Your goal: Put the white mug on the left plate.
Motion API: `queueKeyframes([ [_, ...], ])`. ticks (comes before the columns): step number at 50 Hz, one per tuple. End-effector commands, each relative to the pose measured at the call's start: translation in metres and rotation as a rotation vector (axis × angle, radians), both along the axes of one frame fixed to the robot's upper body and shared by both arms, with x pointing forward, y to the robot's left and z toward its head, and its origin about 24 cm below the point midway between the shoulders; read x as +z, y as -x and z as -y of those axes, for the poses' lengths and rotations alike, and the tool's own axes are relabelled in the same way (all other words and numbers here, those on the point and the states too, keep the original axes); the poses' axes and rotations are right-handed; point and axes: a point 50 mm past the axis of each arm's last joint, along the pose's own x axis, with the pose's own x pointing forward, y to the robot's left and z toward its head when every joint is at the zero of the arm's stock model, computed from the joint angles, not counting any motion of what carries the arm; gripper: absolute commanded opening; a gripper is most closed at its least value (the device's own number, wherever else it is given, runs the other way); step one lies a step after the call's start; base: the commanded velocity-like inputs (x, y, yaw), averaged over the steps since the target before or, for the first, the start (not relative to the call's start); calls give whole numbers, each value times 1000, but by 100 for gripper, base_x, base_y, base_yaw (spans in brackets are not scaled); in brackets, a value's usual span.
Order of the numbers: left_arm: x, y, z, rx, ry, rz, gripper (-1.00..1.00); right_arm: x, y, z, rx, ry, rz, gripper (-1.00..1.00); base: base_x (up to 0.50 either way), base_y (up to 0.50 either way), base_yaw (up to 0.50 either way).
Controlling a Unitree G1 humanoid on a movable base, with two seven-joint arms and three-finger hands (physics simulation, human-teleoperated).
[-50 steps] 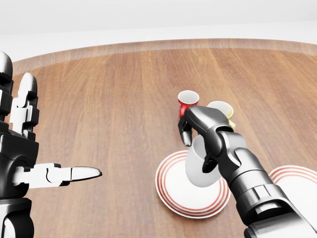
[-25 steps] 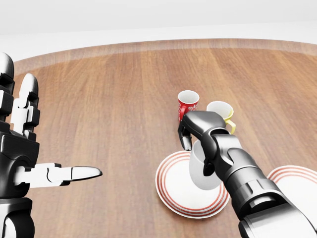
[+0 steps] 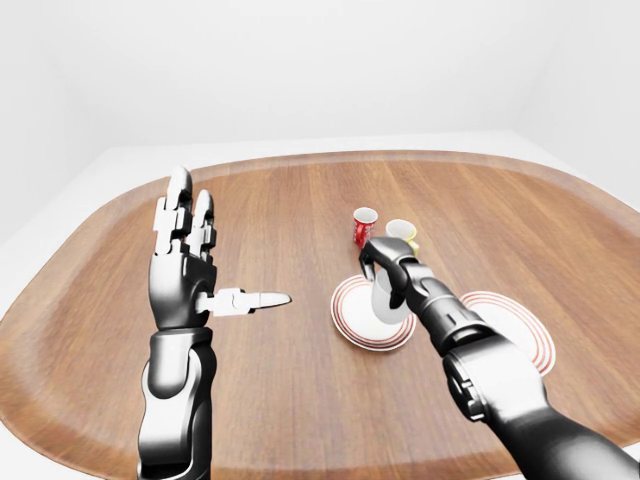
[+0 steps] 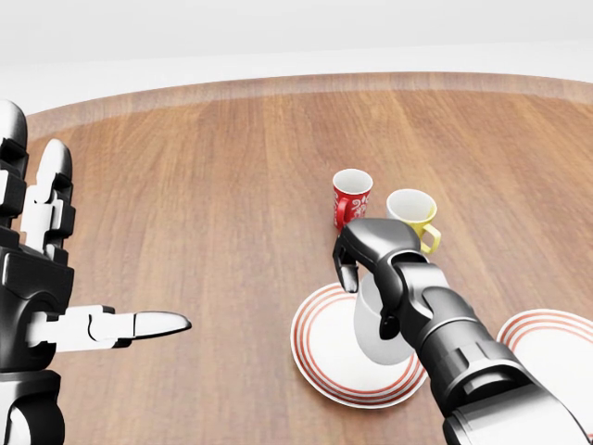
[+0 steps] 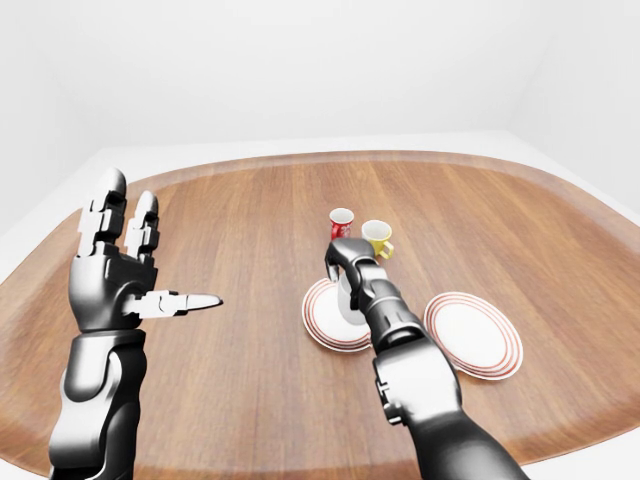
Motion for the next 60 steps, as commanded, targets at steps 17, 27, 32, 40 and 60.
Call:
queueKeyframes([
  [17,-2,1,0,1,0,-7,96,-9,5,0,-5,5,7,-100,0,0,0],
  [27,-1,1,0,1,0,-5,96,-13,7,-5,3,7,17,-100,0,0,0],
  [32,-2,1,0,2,1,-9,96,-15,9,-9,10,5,31,-100,0,0,0],
  [40,-3,1,0,1,0,-12,97,-13,9,-15,31,19,70,-100,0,0,0],
  [60,-3,1,0,2,-1,-12,96,-23,15,-15,42,49,94,-100,0,0,0],
])
